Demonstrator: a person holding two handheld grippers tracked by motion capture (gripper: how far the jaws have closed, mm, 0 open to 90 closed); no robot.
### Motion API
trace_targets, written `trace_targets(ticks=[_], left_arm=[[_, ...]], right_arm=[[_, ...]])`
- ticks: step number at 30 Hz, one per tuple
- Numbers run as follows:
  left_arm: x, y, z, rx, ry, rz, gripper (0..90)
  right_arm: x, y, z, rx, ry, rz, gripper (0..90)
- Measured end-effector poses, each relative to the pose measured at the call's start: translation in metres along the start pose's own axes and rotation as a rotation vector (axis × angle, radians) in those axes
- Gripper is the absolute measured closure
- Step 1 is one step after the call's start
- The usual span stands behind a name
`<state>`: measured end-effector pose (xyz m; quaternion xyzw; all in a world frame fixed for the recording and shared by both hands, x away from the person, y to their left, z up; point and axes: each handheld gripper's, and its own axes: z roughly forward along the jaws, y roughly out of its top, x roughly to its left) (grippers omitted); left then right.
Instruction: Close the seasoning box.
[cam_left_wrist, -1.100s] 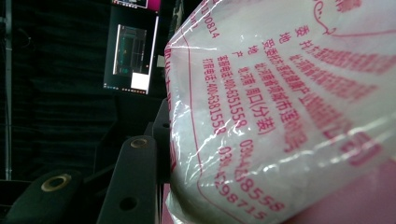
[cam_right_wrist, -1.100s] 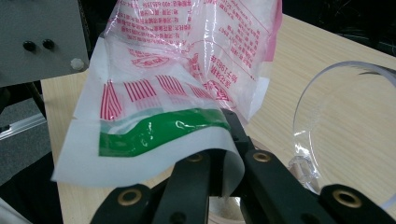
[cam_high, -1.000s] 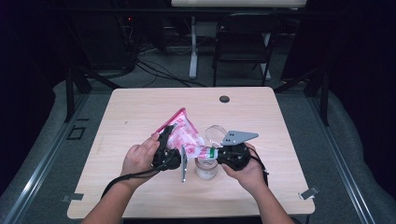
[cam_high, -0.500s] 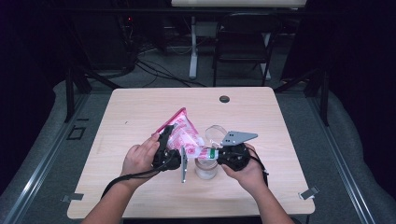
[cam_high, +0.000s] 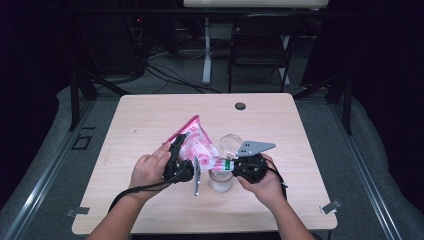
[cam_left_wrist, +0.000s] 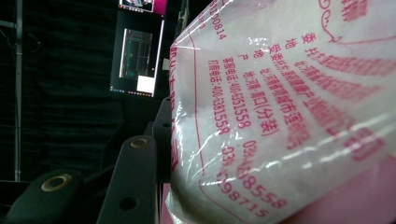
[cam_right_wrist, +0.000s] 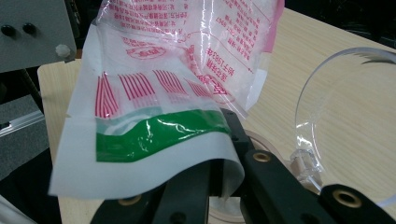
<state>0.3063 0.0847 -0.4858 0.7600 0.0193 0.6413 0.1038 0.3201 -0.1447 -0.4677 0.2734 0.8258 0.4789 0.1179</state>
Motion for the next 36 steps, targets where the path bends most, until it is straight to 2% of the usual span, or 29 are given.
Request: trace_targets(ticks=[36], left_arm=[[-0.006, -0.005, 0.001, 0.008, -0.002, 0.013, 62.0]], right_arm=[[0.000, -0.008, 0.013, 0.046, 0.011, 0.005, 90.0]])
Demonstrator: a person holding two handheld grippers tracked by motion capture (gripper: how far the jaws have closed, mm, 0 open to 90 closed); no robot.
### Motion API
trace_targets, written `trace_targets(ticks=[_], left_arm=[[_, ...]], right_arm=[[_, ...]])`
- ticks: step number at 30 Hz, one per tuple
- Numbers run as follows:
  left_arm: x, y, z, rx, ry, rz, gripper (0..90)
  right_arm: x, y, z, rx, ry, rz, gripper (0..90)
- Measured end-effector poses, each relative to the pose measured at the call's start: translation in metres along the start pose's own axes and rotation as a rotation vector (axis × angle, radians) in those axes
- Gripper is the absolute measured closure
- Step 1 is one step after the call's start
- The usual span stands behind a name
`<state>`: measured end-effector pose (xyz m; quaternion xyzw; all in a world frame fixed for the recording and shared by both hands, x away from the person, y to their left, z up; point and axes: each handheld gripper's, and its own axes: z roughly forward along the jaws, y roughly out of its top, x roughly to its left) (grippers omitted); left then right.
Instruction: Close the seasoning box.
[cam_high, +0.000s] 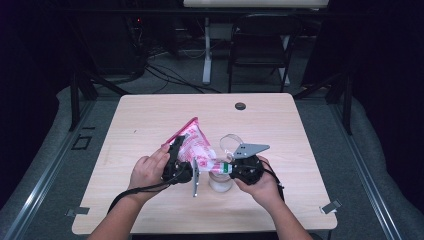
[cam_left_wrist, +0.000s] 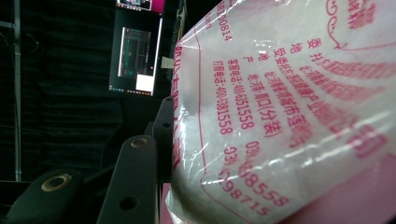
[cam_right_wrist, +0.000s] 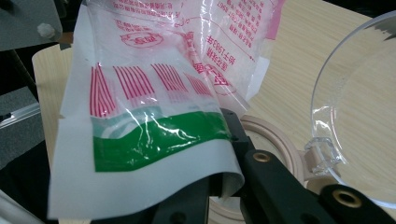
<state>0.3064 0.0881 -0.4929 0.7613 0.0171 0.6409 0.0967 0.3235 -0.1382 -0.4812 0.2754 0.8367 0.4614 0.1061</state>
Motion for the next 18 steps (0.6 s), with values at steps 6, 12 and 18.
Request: trace_targets(ticks=[6, 12, 18], left_arm=[[-0.0006, -0.0008, -0.0006, -0.002, 0.012, 0.001, 62.1], [-0.0007, -0.0016, -0.0006, -0.002, 0.015, -0.002, 62.1], [-0.0003, -0.0015, -0.0007, -0.004, 0.017, -0.004, 62.1]], right_arm=[[0.0003, -0.0006, 0.0017, 0.000, -0.001, 0.000, 90.0], [0.0004, -0.0010, 0.0031, 0.007, 0.003, -0.002, 90.0], [0.0004, -0.0012, 0.0034, 0.008, 0.003, -0.003, 90.0]])
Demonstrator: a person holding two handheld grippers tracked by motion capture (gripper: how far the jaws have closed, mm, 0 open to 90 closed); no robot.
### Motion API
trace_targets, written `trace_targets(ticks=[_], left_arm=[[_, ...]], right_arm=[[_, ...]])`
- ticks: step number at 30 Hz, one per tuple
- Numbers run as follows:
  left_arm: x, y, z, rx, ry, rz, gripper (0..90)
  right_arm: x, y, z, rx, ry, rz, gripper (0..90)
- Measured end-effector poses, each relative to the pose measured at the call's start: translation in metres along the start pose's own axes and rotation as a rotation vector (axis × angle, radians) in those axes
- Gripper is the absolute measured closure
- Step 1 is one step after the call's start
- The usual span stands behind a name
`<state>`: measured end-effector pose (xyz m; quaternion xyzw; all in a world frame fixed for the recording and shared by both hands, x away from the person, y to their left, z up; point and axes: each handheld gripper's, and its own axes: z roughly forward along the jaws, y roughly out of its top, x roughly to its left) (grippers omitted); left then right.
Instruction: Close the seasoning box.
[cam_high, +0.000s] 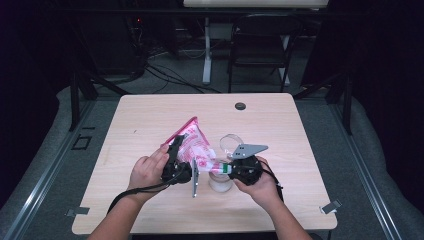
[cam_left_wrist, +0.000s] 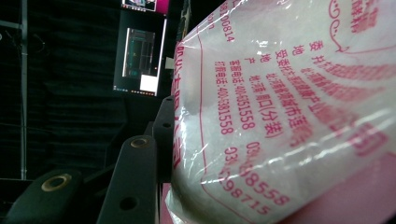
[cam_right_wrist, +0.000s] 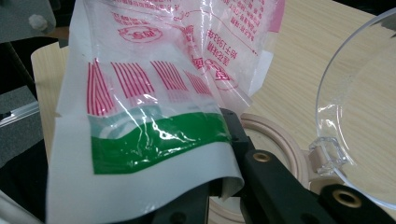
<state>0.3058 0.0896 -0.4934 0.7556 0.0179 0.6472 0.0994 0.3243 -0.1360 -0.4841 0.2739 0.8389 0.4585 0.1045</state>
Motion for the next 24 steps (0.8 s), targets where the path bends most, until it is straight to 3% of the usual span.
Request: trace_targets(ticks=[24], left_arm=[[-0.0011, -0.0012, 0.0001, 0.001, 0.004, 0.002, 62.1]], right_arm=[[0.0005, -0.0016, 0.0044, 0.010, 0.000, 0.001, 90.0]])
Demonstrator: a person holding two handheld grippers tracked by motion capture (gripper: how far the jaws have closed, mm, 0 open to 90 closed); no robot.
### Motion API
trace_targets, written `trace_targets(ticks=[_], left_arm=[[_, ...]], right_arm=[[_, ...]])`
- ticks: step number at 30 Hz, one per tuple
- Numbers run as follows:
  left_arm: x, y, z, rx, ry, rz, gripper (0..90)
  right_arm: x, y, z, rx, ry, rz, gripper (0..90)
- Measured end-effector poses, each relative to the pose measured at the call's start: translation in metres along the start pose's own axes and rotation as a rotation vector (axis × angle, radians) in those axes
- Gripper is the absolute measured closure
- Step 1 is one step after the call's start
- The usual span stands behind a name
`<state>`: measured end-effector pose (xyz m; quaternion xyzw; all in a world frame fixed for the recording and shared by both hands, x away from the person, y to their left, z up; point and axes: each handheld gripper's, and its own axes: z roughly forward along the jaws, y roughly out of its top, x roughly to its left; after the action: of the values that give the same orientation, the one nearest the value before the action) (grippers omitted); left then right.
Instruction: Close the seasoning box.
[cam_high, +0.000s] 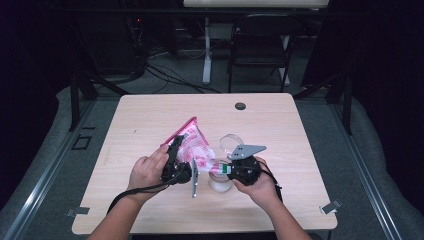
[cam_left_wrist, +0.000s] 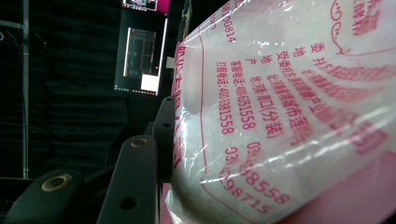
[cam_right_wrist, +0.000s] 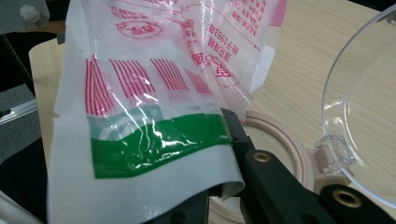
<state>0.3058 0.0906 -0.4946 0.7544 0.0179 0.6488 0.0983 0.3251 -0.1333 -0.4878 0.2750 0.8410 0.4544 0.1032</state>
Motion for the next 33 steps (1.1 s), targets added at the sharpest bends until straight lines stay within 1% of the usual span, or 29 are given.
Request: trace_targets(ticks=[5, 6, 11, 14, 15, 16, 25, 27, 28, 33], left_arm=[[0.0002, 0.0007, -0.0001, -0.004, 0.003, -0.003, 62.1], [0.0012, 0.0013, -0.0005, -0.003, 0.007, 0.006, 62.1], [0.0019, 0.0026, -0.0006, -0.009, 0.014, 0.007, 62.1], [0.0024, 0.0031, -0.0008, -0.006, 0.012, 0.008, 62.1], [0.0020, 0.0033, -0.0006, -0.006, 0.009, 0.001, 62.1], [0.0026, 0.0036, -0.0007, -0.009, 0.015, 0.009, 62.1], [0.0034, 0.0042, -0.0010, -0.011, 0.017, 0.010, 62.1], [0.0032, 0.0043, -0.0011, -0.010, 0.015, 0.004, 62.1], [0.0039, 0.0045, -0.0012, -0.013, 0.021, 0.011, 62.1], [0.0049, 0.0049, -0.0014, -0.014, 0.021, 0.009, 62.2]], right_arm=[[-0.0005, -0.0002, -0.0002, 0.002, 0.000, 0.001, 90.0], [-0.0005, -0.0003, -0.0004, 0.002, -0.001, 0.001, 90.0], [-0.0010, -0.0006, -0.0013, -0.001, -0.004, 0.004, 90.0], [-0.0013, -0.0007, -0.0017, -0.003, -0.002, 0.005, 90.0], [-0.0014, -0.0007, -0.0019, -0.003, -0.003, 0.005, 90.0], [-0.0014, -0.0007, -0.0019, -0.003, -0.003, 0.006, 90.0], [-0.0014, -0.0010, -0.0019, -0.003, -0.005, 0.007, 90.0], [-0.0016, -0.0010, -0.0021, -0.001, -0.004, 0.005, 90.0], [-0.0017, -0.0011, -0.0021, -0.001, -0.004, 0.005, 90.0], [-0.0016, -0.0011, -0.0022, -0.003, -0.005, 0.007, 90.0]])
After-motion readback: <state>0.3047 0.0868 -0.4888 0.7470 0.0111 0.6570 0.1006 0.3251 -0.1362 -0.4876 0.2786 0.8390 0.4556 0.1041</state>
